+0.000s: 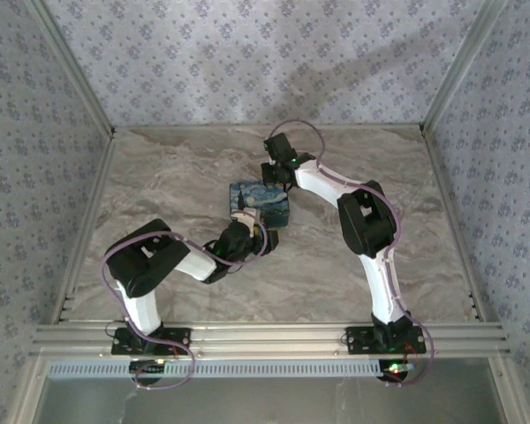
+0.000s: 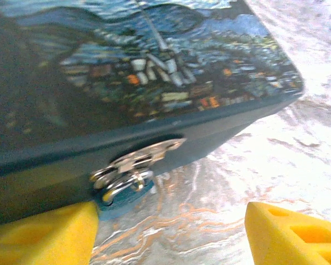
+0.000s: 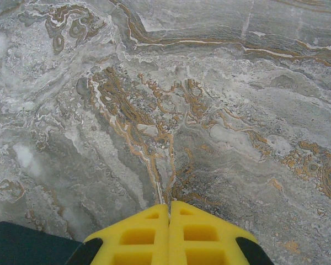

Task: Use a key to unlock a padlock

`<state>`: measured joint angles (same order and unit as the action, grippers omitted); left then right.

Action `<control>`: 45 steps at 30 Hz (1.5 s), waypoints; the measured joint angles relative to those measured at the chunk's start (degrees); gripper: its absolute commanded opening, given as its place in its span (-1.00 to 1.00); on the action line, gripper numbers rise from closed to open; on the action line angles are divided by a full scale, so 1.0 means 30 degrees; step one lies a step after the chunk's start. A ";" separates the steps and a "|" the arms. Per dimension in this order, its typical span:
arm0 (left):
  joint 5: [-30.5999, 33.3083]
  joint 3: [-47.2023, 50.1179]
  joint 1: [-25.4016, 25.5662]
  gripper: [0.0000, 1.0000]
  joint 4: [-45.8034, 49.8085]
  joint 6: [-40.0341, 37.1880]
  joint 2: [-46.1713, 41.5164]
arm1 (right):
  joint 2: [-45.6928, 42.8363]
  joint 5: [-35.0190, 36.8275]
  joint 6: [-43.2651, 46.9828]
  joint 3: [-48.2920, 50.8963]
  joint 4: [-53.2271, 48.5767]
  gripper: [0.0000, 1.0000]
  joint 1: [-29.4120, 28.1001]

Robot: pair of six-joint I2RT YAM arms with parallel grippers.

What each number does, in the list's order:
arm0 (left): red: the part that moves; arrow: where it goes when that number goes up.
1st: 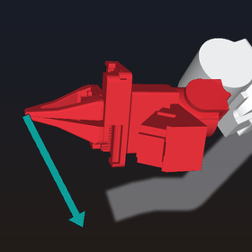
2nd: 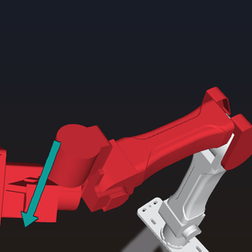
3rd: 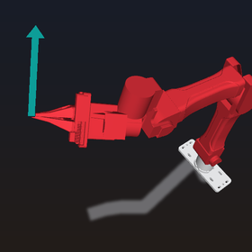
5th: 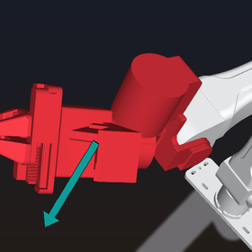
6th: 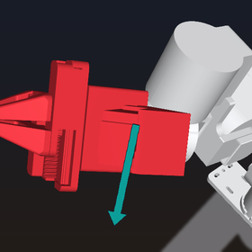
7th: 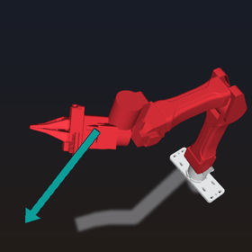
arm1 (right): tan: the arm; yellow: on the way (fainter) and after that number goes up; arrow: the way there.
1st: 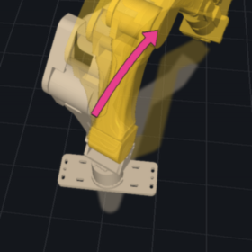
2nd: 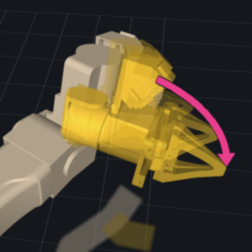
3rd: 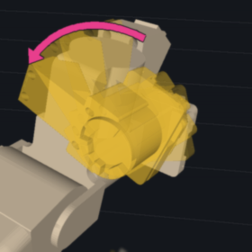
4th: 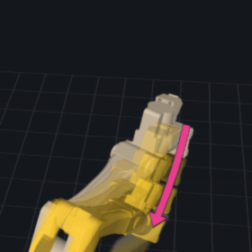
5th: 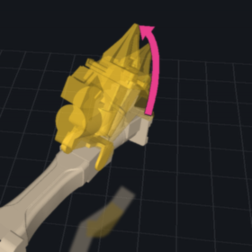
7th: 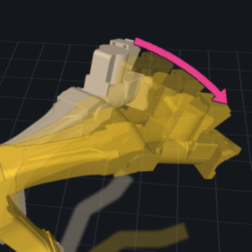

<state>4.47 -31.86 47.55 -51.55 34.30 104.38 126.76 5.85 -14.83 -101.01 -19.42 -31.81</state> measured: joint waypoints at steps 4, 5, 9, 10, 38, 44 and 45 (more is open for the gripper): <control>-0.2164 0.0000 -0.0729 0.26 -0.1574 0.0226 0.0670 | 0.0000 0.0073 -0.0117 0.0000 0.0087 -1.00 0.0007; -0.2652 -0.0007 -0.0874 0.27 -0.1829 0.0291 0.0801 | 0.0000 0.0095 -0.0124 0.0000 0.0117 -1.00 0.0007; -0.3563 -0.0124 -0.1086 0.32 -0.1960 0.0401 0.0882 | -0.0007 0.0146 -0.0124 0.0007 0.0160 -1.00 0.0007; -0.3716 -0.0153 -0.1086 0.27 -0.1982 0.0423 0.0896 | -0.0007 0.0146 -0.0124 0.0007 0.0168 -1.00 0.0007; 0.1836 -0.2477 0.0838 0.50 0.3694 0.0284 0.0350 | -0.0291 0.0291 -0.0138 0.0590 0.0554 -1.00 0.0058; 0.1479 -0.2047 0.0772 0.25 0.2098 -0.0634 0.0867 | -0.0291 0.0299 -0.0255 0.0590 0.0590 -1.00 0.0058; 0.1246 -0.1931 0.0678 0.24 0.1668 -0.0816 0.0969 | -0.0291 0.0306 -0.0262 0.0590 0.0605 -1.00 0.0058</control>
<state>8.21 -37.65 49.58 -46.54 31.86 107.28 125.89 6.76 -15.62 -99.24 -17.61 -31.64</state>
